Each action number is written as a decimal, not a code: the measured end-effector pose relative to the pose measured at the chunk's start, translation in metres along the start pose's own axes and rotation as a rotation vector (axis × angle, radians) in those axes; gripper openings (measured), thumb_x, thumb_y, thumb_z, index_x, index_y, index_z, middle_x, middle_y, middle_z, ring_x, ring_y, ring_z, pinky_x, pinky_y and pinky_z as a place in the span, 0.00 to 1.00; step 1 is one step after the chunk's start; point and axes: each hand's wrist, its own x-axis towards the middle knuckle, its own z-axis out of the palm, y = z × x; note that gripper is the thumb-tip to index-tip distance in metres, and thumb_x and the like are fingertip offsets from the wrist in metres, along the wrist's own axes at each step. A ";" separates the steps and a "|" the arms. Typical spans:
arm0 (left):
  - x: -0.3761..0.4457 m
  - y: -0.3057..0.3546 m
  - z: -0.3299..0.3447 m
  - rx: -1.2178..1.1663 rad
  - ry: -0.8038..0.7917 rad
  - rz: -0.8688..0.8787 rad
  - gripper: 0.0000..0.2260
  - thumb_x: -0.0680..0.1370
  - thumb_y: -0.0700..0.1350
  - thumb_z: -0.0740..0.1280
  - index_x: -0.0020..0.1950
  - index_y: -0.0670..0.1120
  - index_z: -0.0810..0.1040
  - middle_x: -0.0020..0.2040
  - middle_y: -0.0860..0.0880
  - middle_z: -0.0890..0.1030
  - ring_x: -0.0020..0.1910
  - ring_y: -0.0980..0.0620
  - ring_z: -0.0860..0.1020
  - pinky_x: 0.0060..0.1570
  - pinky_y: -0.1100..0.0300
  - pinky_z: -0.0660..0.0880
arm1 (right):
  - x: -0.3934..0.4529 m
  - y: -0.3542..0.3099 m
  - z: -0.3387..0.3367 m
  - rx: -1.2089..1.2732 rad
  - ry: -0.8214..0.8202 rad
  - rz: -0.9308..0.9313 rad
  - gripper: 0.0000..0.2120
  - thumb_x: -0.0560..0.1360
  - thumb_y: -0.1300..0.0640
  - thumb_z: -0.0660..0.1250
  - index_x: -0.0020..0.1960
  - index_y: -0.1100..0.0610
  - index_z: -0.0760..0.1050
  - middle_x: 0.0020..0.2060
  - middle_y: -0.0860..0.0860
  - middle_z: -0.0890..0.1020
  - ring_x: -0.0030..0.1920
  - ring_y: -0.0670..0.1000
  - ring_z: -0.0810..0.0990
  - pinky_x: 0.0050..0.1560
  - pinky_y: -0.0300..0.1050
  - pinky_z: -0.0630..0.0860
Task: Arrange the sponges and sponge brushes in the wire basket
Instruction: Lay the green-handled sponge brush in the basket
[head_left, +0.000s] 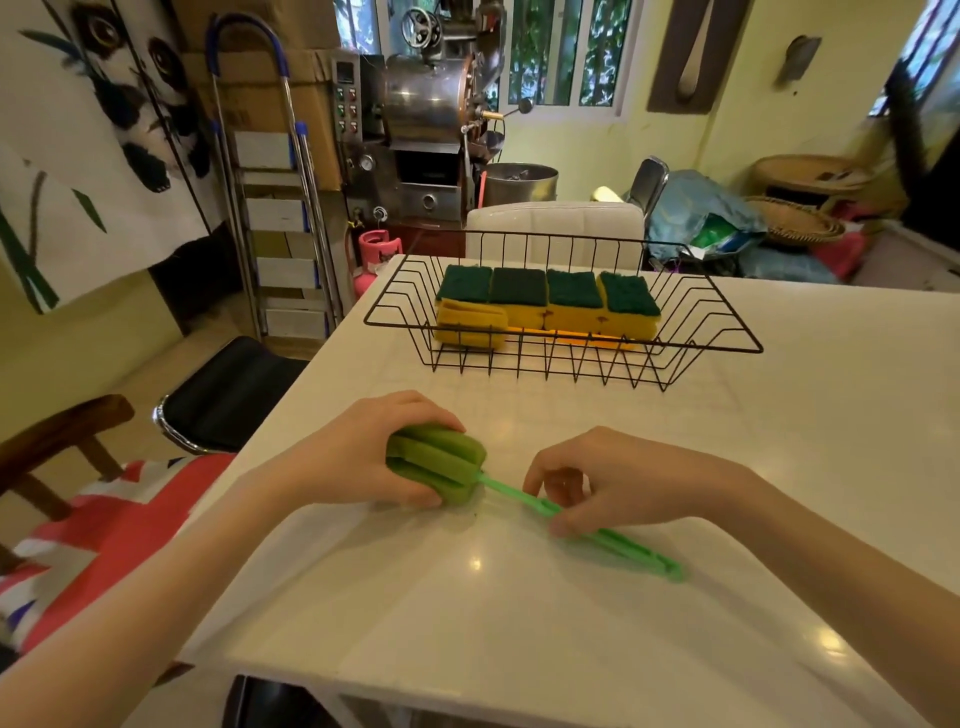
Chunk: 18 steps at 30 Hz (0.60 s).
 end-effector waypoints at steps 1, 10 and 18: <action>0.002 0.000 -0.001 -0.004 0.006 0.001 0.23 0.65 0.50 0.75 0.56 0.61 0.70 0.55 0.60 0.73 0.56 0.60 0.71 0.55 0.68 0.71 | 0.001 0.000 -0.001 -0.005 0.004 0.001 0.14 0.71 0.52 0.68 0.56 0.50 0.75 0.39 0.46 0.76 0.43 0.50 0.76 0.47 0.47 0.74; 0.037 0.006 -0.026 -0.020 0.140 0.087 0.23 0.64 0.51 0.75 0.56 0.61 0.71 0.50 0.64 0.74 0.53 0.62 0.72 0.48 0.70 0.70 | -0.001 0.012 -0.043 -0.039 0.173 0.033 0.12 0.74 0.55 0.66 0.56 0.50 0.75 0.39 0.45 0.75 0.46 0.51 0.77 0.45 0.44 0.75; 0.085 0.024 -0.060 -0.157 0.326 0.148 0.27 0.61 0.54 0.73 0.59 0.59 0.70 0.54 0.60 0.75 0.54 0.58 0.75 0.54 0.60 0.76 | 0.002 0.028 -0.087 -0.125 0.489 0.105 0.13 0.74 0.55 0.64 0.58 0.48 0.77 0.44 0.48 0.81 0.44 0.51 0.79 0.45 0.47 0.78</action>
